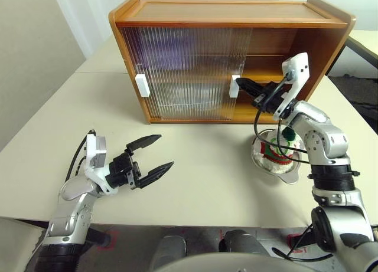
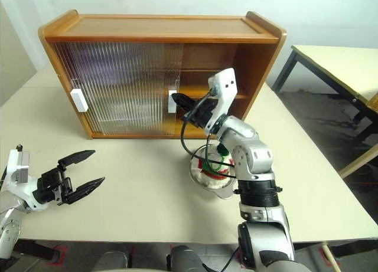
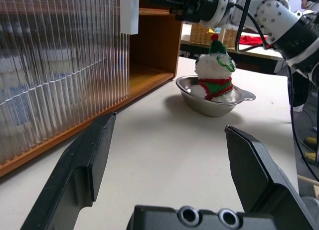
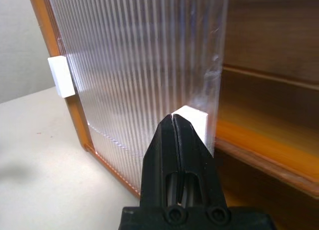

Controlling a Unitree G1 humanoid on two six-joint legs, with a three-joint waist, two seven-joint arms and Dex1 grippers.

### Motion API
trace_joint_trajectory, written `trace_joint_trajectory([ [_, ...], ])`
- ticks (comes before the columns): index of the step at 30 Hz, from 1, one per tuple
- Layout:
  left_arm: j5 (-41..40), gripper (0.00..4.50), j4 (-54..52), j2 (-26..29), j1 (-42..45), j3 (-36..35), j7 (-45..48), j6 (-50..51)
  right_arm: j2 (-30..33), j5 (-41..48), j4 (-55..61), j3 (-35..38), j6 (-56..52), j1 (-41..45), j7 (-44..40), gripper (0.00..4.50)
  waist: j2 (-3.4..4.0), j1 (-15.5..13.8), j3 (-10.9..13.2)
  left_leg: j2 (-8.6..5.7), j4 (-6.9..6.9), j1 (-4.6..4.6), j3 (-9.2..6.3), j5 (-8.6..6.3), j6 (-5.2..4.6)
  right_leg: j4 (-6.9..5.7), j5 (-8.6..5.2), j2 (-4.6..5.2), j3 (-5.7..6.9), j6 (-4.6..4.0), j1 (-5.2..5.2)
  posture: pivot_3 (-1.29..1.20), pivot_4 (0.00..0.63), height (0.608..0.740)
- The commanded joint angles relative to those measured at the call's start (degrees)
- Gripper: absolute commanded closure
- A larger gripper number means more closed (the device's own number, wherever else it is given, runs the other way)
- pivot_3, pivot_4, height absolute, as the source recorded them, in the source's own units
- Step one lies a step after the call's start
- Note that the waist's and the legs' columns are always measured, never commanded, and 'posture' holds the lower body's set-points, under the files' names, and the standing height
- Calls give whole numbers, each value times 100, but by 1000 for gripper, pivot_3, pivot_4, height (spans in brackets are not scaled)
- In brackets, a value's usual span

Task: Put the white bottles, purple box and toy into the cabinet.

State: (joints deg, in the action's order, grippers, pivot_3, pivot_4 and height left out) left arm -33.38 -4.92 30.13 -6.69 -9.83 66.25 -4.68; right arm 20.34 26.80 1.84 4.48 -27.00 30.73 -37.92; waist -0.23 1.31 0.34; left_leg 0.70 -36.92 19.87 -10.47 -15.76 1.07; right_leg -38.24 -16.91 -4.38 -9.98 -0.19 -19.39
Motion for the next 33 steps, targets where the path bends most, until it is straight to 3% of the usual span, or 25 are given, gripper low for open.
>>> trace_joint_trajectory([
  [1, 57, 0, 34, -27, 11, 78, 62, -64, 124, 120, 154, 135, -146, 46, 10, 4471, -1, 0, 0, 0, 0, 0, 0, 0, 1, 0, 0, -1, 0, 0, 0, 3, 0, 740],
  [22, -113, 0, -181, -123, -30, 60, 157, -32, -33, 3, -93, -79, -140, -17, -12, 4471, -1, -8, -1, 0, 1, 0, -1, 1, 2, 0, -2, -2, 0, 6, 0, 16, 0, 740],
  [33, -116, 0, -206, -113, -45, 39, 138, -12, 273, -54, -217, 102, -57, -71, -50, 4471, -1, -46, -1, 0, 1, 0, -1, 1, 2, 0, -2, -1, 0, 5, 0, 16, 0, 740],
])
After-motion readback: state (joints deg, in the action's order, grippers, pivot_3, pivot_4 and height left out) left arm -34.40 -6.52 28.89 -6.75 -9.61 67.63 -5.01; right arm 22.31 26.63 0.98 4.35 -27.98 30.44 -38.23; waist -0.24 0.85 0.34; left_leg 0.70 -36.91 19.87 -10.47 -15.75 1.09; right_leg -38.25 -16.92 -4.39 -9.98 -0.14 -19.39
